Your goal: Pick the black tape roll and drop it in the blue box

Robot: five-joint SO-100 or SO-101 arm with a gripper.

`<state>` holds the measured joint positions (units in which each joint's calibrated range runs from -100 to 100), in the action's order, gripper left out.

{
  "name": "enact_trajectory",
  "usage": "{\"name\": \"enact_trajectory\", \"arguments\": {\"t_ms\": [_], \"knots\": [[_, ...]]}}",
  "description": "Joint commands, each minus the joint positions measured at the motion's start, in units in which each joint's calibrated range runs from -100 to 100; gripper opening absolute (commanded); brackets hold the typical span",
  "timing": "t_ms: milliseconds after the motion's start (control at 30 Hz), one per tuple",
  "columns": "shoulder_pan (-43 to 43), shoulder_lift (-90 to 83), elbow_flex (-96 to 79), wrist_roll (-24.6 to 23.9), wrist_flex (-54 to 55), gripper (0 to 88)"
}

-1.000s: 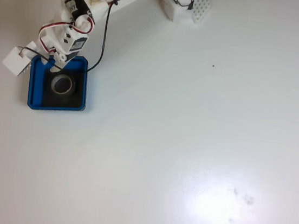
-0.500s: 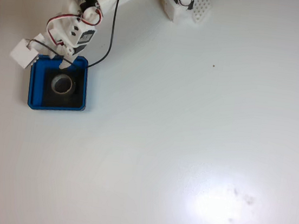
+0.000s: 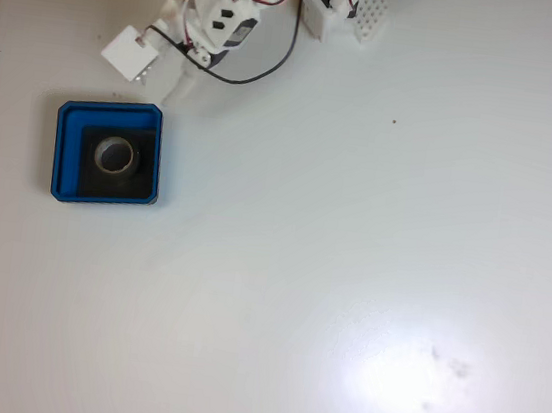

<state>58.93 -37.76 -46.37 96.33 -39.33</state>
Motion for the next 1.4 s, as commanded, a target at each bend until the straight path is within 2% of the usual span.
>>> {"name": "enact_trajectory", "arguments": {"t_ms": [0,67,233,300,533,733,1233,1300,1367], "knots": [[-1.9,-11.3,-9.6,-0.8,2.3,14.7],[-2.3,-16.2,-13.3,-3.4,2.4,14.7],[-2.4,-25.7,-19.0,-15.2,2.4,14.7],[-2.4,-28.5,-21.4,-17.1,2.4,14.7],[-2.5,-39.2,-30.6,-16.4,2.4,15.5],[-2.5,-47.4,-38.3,-11.6,2.4,17.8],[-2.5,-61.3,-53.5,-11.3,1.7,17.8],[-4.8,-61.3,-53.6,-11.3,1.7,17.7],[-11.2,-61.3,-53.5,-11.3,1.6,16.9]]}}
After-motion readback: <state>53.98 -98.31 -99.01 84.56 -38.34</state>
